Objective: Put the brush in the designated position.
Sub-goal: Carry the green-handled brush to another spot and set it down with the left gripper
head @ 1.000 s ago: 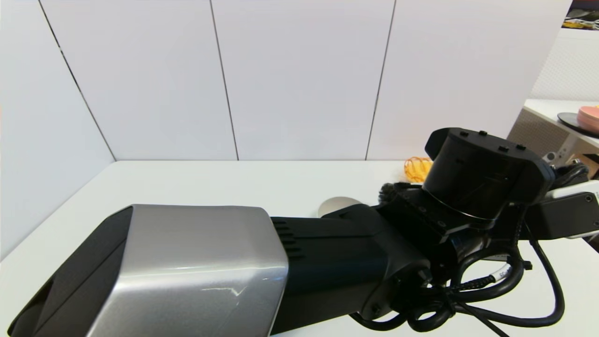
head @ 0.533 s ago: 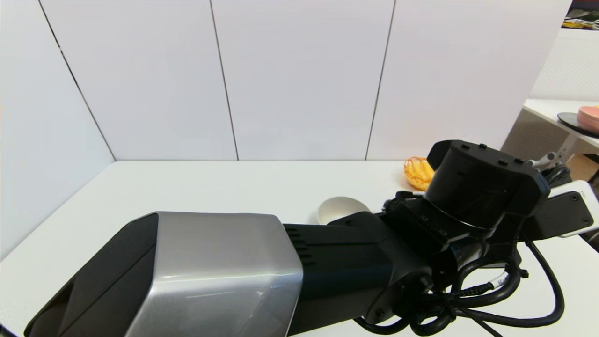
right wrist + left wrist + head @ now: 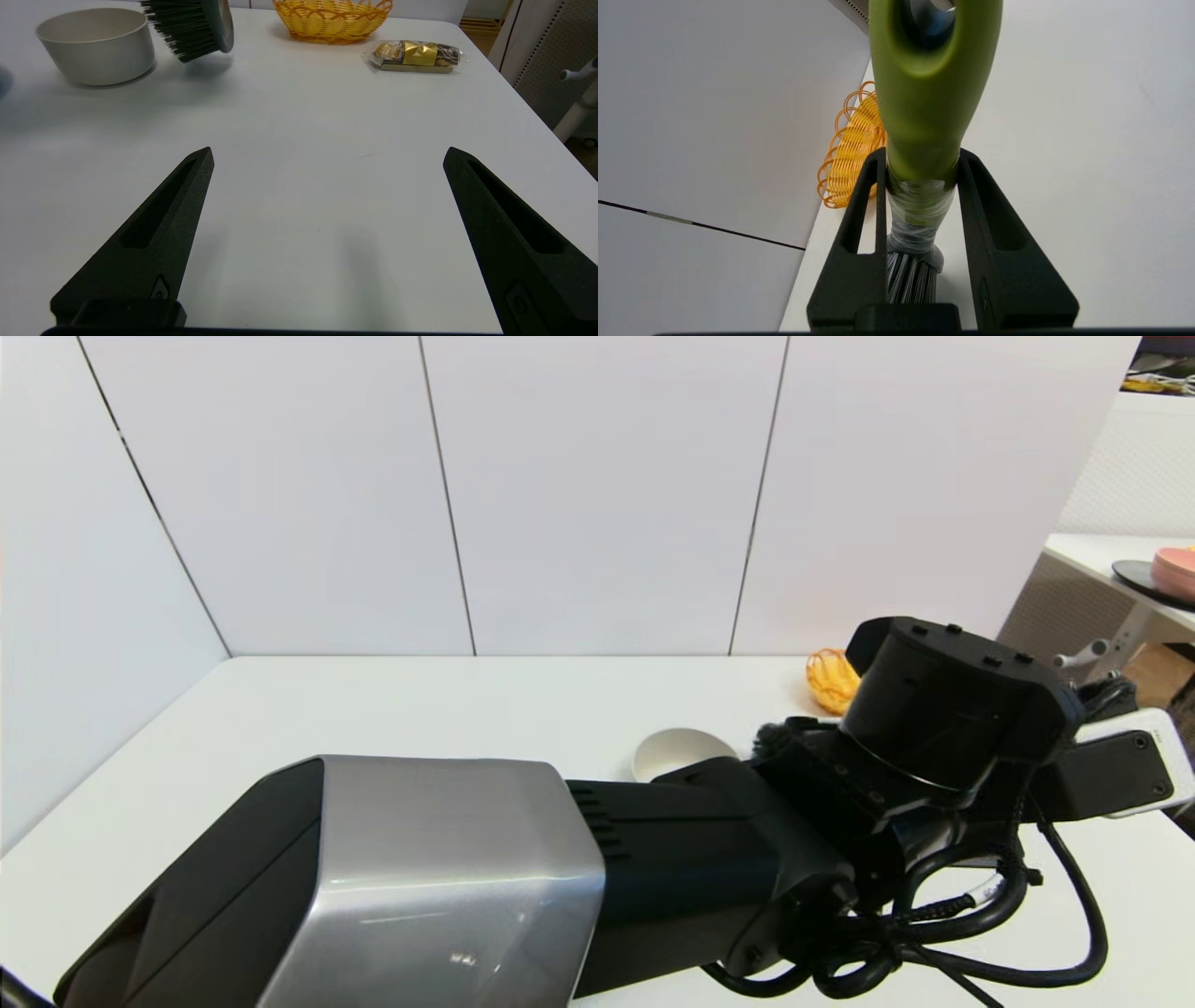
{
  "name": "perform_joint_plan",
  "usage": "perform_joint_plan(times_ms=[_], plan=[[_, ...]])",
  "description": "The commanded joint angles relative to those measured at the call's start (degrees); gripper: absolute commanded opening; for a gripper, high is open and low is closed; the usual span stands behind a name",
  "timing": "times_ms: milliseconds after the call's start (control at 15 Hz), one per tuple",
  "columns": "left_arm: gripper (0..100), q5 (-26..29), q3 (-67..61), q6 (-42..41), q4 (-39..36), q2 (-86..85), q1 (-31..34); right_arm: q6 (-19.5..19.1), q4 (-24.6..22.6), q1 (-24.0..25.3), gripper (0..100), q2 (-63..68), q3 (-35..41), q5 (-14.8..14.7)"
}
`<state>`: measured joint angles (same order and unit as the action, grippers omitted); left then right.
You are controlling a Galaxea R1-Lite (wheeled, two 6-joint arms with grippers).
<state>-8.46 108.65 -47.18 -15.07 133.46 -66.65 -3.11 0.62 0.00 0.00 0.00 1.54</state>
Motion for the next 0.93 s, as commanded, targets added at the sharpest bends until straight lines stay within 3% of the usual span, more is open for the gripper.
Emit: perform_joint_plan(times_ms=[67, 467, 933], plan=[[0, 0.2, 0.15, -6.88, -0.31, 0.39, 2.13, -0.06, -0.01, 0.0, 100, 0.09, 0.09, 0.05], [0, 0.37, 0.07, -6.88, -9.98, 6.02, 3.8, -0.06, -0.01, 0.0, 100, 0.09, 0.09, 0.05], [0, 0.37, -0.02, -8.9, -10.77, 8.04, 4.95, -0.06, -0.01, 0.0, 100, 0.09, 0.09, 0.05]])
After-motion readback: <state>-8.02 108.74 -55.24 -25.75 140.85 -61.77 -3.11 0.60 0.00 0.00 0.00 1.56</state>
